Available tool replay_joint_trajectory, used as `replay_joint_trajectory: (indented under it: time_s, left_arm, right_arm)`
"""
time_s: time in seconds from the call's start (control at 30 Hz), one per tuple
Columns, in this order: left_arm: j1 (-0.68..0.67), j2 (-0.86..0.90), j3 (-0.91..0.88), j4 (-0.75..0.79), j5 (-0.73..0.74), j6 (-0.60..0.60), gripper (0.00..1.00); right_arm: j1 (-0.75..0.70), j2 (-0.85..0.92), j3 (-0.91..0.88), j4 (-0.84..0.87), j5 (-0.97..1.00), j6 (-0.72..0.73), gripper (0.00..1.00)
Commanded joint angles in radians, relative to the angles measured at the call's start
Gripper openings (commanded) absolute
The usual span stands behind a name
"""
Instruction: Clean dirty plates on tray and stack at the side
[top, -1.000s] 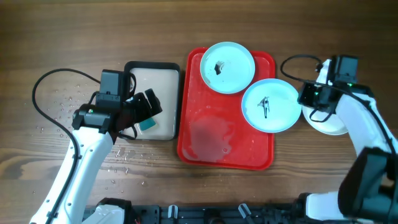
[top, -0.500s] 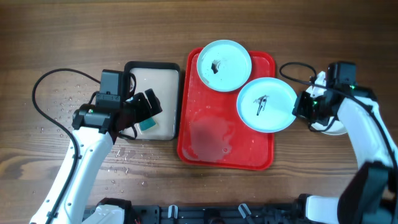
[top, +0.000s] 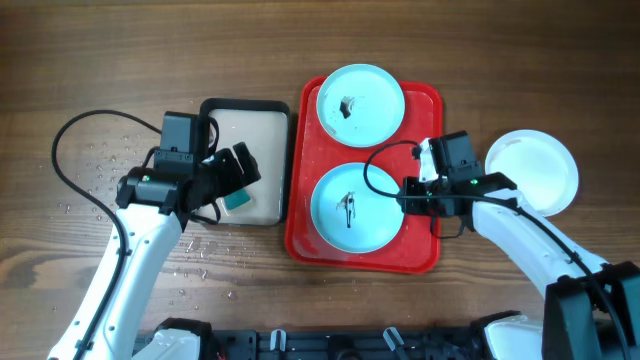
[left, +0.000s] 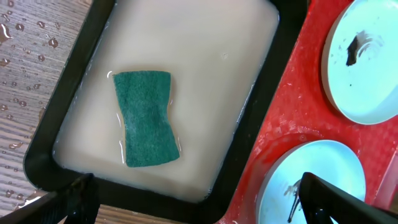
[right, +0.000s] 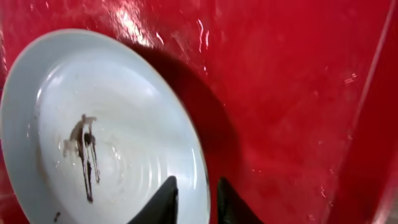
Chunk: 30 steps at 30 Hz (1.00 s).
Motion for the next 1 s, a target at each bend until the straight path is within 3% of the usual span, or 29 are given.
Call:
replay_joint_trajectory:
  time_s: [0.0, 0.13, 0.2, 0.3, 0.4, 0.53, 0.63, 0.73, 0.77, 0.97]
  left_arm:
    - [0.003, -0.002, -0.006, 0.006, 0.025, 0.009, 1.0]
    - [0.003, 0.061, -0.032, 0.006, -0.072, -0.072, 0.96]
    - [0.002, 0.128, -0.065, 0.005, -0.068, -0.15, 0.61]
    - [0.001, 0.277, -0.119, 0.082, -0.026, -0.179, 0.42]
    - [0.001, 0.414, -0.126, 0.158, 0.03, -0.175, 0.05]
    - [0.008, 0.439, -0.111, 0.159, 0.031, -0.153, 0.04]
    - [0.02, 0.392, -0.014, 0.057, 0.026, -0.094, 0.08]
    - [0.021, 0.353, 0.029, 0.027, -0.066, -0.043, 0.5]
    - [0.021, 0.354, 0.028, 0.03, -0.118, -0.044, 0.55]
    - [0.021, 0.446, -0.023, 0.157, -0.278, -0.046, 0.47]
  right_arm:
    - [0.005, -0.031, 0.11, -0.081, 0.02, -0.036, 0.24]
    - [0.005, -0.118, 0.158, -0.175, 0.02, -0.075, 0.24]
    - [0.005, -0.153, 0.158, -0.198, 0.02, -0.074, 0.24]
    - [0.005, -0.161, 0.158, -0.211, 0.02, -0.066, 0.24]
    - [0.005, -0.161, 0.158, -0.209, 0.02, -0.048, 0.25]
    - [0.005, -0.161, 0.158, -0.212, 0.02, -0.047, 0.25]
    - [0.005, -0.161, 0.158, -0.212, 0.02, -0.048, 0.25]
    - [0.005, -0.161, 0.158, -0.216, 0.021, -0.048, 0.25]
    - [0.005, -0.161, 0.158, -0.216, 0.021, -0.048, 0.25]
    - [0.005, -0.161, 0.157, -0.216, 0.02, -0.048, 0.25]
